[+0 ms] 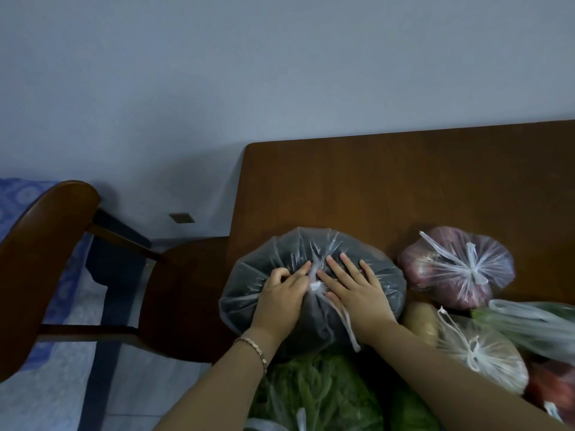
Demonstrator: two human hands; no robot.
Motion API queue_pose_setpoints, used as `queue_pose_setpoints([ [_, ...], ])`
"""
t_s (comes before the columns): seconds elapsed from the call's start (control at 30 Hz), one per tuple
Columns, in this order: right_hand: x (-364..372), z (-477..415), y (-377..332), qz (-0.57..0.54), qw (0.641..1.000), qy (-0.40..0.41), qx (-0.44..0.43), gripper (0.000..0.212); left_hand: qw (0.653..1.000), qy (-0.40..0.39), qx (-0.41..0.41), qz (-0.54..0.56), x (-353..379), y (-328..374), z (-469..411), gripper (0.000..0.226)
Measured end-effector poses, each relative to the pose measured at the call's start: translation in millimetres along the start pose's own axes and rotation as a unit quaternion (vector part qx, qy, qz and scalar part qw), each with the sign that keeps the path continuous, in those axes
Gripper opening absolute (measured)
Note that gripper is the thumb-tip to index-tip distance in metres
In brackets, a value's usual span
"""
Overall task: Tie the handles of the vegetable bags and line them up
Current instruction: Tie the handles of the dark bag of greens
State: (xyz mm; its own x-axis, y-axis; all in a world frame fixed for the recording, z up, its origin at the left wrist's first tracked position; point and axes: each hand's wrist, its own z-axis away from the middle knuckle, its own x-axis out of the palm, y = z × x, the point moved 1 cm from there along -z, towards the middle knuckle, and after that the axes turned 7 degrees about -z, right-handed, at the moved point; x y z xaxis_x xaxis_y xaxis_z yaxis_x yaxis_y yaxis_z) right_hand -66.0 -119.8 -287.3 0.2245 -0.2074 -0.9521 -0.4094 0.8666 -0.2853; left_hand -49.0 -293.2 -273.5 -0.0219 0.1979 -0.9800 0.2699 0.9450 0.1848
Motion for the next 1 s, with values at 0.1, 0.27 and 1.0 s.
queue_pose_setpoints([
  [0.1, -2.8, -2.4, -0.1, 0.016, 0.999, 0.013, -0.033, 0.046, 1.0, -0.001, -0.017, 0.022, -5.7, 2.0, -2.2, 0.032],
  [0.27, -49.0, -3.2, -15.9, -0.532, 0.841, -0.073, 0.061, 0.074, 0.898, -0.004, -0.235, 0.372, -36.3, 7.9, -13.7, 0.027],
  [1.0, -134.3, -43.7, -15.3, -0.622, 0.725, -0.05, 0.291, 0.04, 0.755, -0.232, -0.217, 0.573, -89.7, 5.3, -34.8, 0.036],
])
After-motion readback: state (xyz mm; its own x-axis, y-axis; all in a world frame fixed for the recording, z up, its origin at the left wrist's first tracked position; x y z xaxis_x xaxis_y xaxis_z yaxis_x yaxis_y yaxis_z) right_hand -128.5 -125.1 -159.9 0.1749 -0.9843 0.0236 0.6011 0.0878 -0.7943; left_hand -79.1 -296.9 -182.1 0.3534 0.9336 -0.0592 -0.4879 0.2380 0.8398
